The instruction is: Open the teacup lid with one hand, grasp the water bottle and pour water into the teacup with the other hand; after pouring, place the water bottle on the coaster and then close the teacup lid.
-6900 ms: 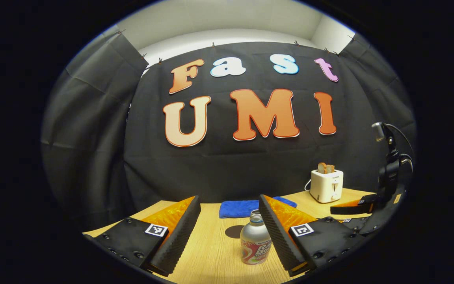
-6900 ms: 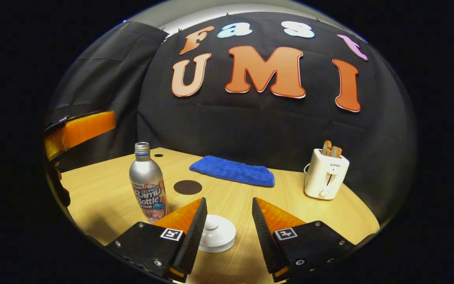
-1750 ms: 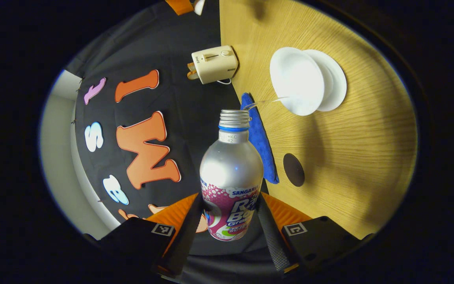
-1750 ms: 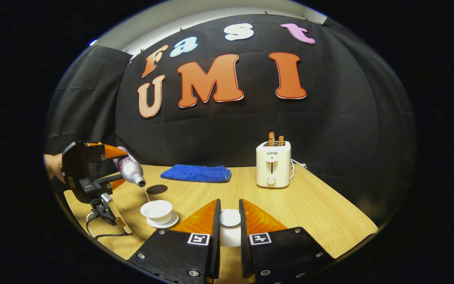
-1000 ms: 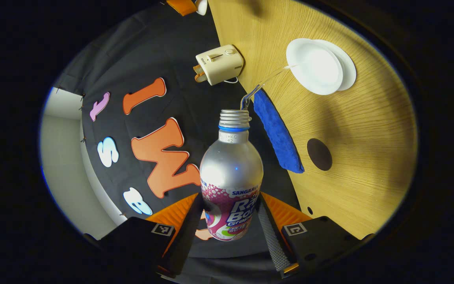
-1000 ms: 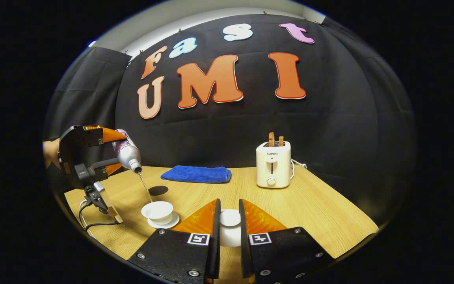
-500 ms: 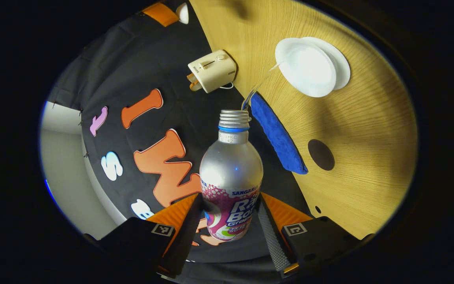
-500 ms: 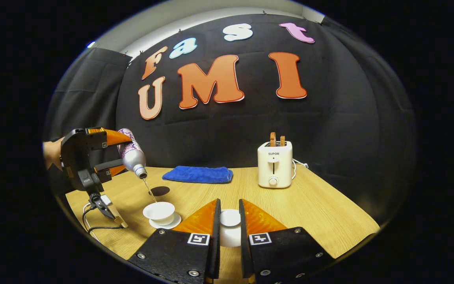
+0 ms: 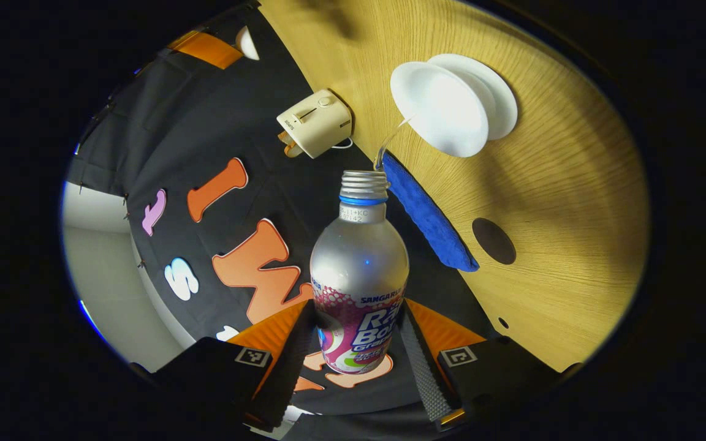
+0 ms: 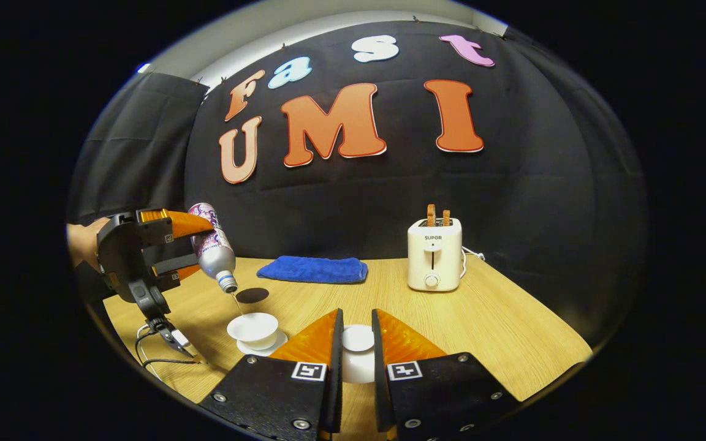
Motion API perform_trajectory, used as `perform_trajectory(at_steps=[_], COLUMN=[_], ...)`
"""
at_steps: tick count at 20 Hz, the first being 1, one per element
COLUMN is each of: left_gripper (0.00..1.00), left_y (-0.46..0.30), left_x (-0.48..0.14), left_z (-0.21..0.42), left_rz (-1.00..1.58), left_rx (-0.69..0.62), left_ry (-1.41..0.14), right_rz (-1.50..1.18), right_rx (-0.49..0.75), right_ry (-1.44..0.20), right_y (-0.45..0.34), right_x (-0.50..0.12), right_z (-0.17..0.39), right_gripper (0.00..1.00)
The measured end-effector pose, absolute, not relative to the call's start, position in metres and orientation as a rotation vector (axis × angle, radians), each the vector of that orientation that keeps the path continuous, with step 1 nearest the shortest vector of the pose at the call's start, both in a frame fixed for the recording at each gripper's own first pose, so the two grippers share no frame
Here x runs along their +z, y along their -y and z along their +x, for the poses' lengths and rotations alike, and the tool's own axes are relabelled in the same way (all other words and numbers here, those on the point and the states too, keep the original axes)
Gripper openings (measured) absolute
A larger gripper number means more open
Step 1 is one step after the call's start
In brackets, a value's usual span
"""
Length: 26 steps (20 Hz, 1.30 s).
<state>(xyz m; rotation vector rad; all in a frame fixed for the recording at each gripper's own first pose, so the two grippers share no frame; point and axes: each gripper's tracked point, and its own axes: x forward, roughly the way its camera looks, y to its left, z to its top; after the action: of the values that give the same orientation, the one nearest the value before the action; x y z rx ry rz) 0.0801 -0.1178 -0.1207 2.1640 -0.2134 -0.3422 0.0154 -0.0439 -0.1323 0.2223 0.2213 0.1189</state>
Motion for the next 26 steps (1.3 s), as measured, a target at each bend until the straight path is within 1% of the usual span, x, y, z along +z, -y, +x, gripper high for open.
perform_trajectory(at_steps=[1,2,9,10,12,13,16,17,19,20,21,22,23,25,26], left_gripper=[0.86,0.86,0.85,0.88,0.88,0.85,0.85,0.88,0.81,0.89,0.88,0.81,0.89,0.85,0.84], left_y=[0.119,0.121,0.125,0.124,0.124,0.125,0.123,0.122,0.118,0.116,0.113,0.113,0.114,0.11,0.11], left_x=[-0.121,-0.123,-0.127,-0.125,-0.12,-0.117,-0.106,-0.104,-0.094,-0.087,-0.081,-0.076,-0.07,-0.064,-0.057], left_z=[0.079,0.078,0.076,0.076,0.074,0.075,0.075,0.077,0.079,0.08,0.081,0.081,0.081,0.081,0.082], left_rz=[2.169,2.172,2.13,2.109,2.066,2.043,1.968,1.93,1.851,1.809,1.764,1.715,1.663,1.534,1.476], left_rx=[-0.342,-0.347,-0.363,-0.359,-0.348,-0.344,-0.32,-0.317,-0.297,-0.28,-0.268,-0.263,-0.257,-0.249,-0.235], left_ry=[0.223,0.234,0.264,0.271,0.289,0.298,0.315,0.313,0.314,0.322,0.325,0.344,0.363,0.386,0.397], right_rz=[0.222,0.223,0.215,0.215,0.212,0.21,0.204,0.201,0.196,0.196,0.195,0.193,0.191,0.182,0.175], right_rx=[0.116,0.121,0.13,0.131,0.137,0.136,0.145,0.148,0.155,0.157,0.164,0.166,0.173,0.186,0.195], right_ry=[-0.222,-0.223,-0.22,-0.218,-0.218,-0.218,-0.214,-0.214,-0.212,-0.21,-0.21,-0.208,-0.207,-0.204,-0.2], right_y=[0.044,0.042,0.035,0.033,0.029,0.027,0.021,0.018,0.012,0.01,0.007,0.004,0.001,-0.007,-0.011], right_x=[-0.131,-0.13,-0.125,-0.123,-0.121,-0.12,-0.114,-0.113,-0.11,-0.108,-0.107,-0.104,-0.104,-0.1,-0.098], right_z=[0.015,0.015,0.016,0.016,0.018,0.019,0.022,0.023,0.024,0.025,0.027,0.028,0.029,0.031,0.031], right_gripper=[0.22,0.22,0.22,0.22,0.22,0.22,0.22,0.22,0.22,0.22,0.22,0.22,0.22,0.22,0.22])
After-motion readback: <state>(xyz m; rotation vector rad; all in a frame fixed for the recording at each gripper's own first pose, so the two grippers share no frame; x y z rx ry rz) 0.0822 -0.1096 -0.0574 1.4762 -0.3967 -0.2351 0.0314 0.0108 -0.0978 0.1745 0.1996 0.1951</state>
